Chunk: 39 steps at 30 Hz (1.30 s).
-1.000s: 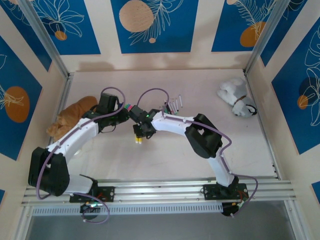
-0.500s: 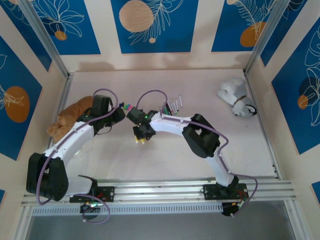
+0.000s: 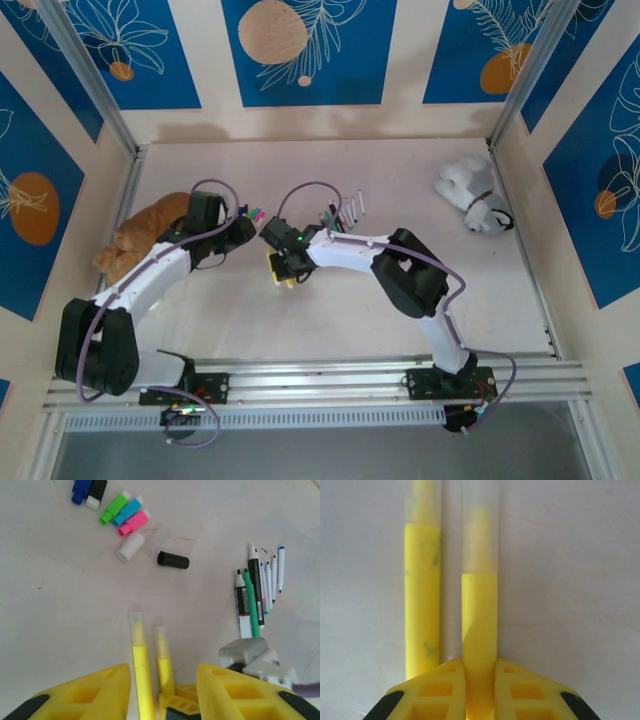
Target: Open the pen caps
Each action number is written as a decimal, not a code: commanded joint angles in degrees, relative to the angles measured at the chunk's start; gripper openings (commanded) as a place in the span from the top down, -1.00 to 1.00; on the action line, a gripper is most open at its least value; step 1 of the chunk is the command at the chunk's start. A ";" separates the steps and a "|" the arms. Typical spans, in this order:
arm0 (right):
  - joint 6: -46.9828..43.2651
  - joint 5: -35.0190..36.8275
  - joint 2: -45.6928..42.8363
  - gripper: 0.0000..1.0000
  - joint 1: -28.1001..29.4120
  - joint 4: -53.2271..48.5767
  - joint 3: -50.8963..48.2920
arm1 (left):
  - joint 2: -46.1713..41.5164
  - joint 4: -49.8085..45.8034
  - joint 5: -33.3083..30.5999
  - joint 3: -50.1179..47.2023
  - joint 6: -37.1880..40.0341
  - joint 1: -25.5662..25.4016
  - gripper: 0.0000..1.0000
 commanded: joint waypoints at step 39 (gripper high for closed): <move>-5.18 -17.77 -27.22 1.00 -11.57 12.99 -24.55 | 21.12 8.34 2.36 14.63 -5.72 -17.30 0.15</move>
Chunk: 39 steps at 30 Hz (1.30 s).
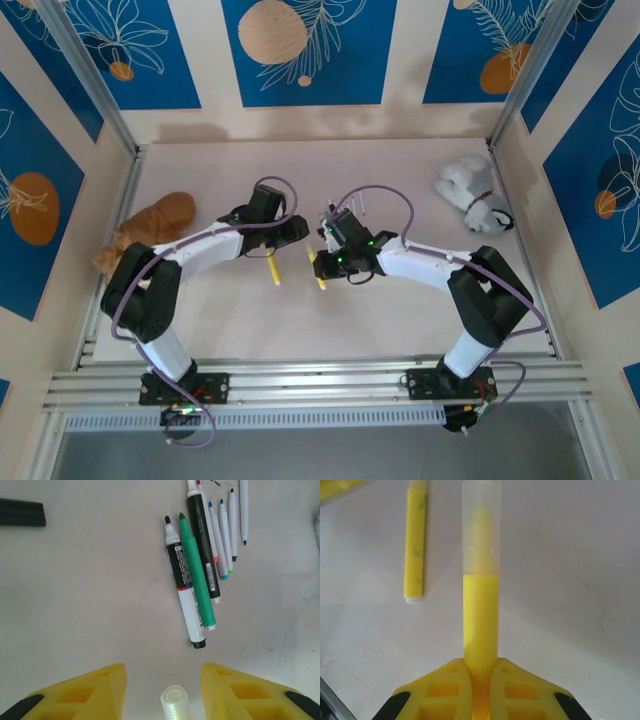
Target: Open the pen caps
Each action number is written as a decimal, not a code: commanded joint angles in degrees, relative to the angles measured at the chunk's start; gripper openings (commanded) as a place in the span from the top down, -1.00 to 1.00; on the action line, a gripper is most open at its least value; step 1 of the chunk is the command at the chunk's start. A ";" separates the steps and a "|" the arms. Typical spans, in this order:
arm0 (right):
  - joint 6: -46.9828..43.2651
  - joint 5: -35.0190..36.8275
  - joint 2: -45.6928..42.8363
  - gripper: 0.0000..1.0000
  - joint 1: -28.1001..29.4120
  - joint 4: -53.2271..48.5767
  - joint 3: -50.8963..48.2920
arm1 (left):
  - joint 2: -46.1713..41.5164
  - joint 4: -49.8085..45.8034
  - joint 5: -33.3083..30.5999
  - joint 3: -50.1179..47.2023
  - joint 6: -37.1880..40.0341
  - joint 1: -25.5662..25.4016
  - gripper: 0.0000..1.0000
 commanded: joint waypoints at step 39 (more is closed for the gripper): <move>6.45 5.90 -26.97 1.00 6.37 -7.34 -14.79 | 7.30 -6.66 -5.80 13.36 1.95 3.15 1.00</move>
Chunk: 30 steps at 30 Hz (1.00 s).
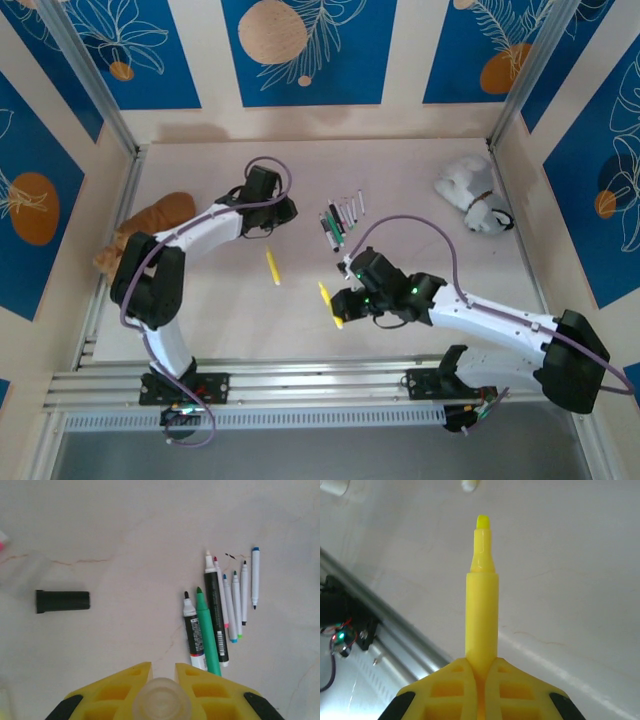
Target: Open the pen caps
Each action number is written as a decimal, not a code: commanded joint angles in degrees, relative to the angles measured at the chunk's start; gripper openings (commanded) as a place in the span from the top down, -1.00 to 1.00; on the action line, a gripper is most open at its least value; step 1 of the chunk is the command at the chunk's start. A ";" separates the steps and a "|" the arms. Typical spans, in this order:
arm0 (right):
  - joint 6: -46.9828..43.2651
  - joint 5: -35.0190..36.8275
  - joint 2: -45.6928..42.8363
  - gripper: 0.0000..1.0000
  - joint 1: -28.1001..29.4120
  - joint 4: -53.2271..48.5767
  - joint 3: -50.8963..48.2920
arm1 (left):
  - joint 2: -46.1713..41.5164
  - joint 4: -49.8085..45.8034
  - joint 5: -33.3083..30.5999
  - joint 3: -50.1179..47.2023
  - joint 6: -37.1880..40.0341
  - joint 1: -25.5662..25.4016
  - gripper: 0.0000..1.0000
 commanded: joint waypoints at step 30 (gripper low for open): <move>-19.67 11.14 56.68 1.00 -15.83 -6.75 48.37 | 7.14 -9.68 3.66 5.31 7.01 3.80 1.00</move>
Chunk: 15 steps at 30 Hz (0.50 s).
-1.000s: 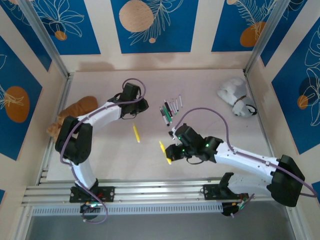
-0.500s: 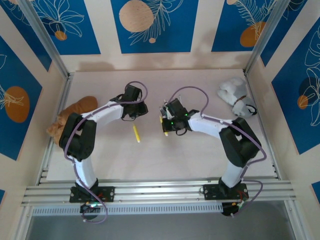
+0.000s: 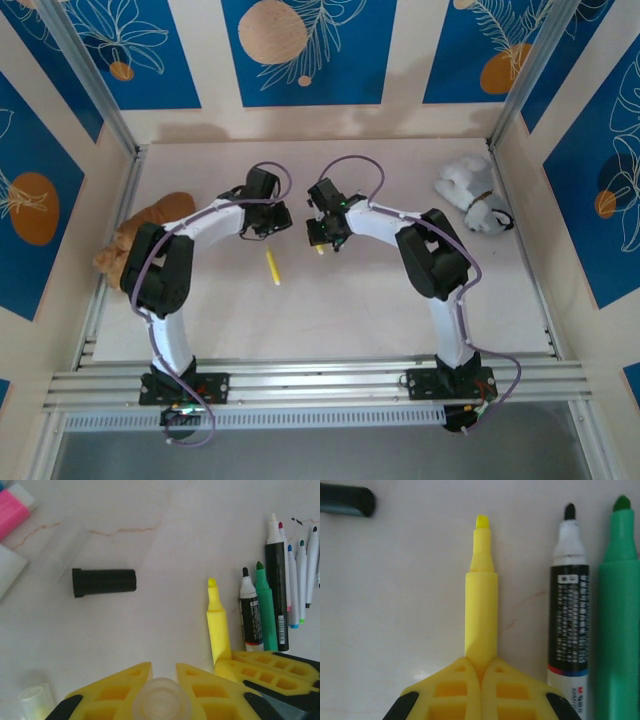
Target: Open the pen caps
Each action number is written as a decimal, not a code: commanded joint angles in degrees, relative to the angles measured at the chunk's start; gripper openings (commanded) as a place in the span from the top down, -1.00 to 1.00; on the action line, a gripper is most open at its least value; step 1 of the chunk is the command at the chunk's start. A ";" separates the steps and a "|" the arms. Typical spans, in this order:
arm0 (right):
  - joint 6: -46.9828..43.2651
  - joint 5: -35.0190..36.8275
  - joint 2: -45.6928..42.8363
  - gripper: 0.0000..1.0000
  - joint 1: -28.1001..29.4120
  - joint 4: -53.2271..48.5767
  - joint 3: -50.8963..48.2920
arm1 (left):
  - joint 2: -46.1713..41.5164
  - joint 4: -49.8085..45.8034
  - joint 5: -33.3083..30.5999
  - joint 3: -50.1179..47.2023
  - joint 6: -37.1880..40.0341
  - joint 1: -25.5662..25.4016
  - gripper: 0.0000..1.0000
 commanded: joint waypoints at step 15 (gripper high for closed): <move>1.07 2.29 -8.90 0.25 0.48 -2.38 -4.28 | 8.11 -3.60 -0.48 5.44 1.67 0.82 1.00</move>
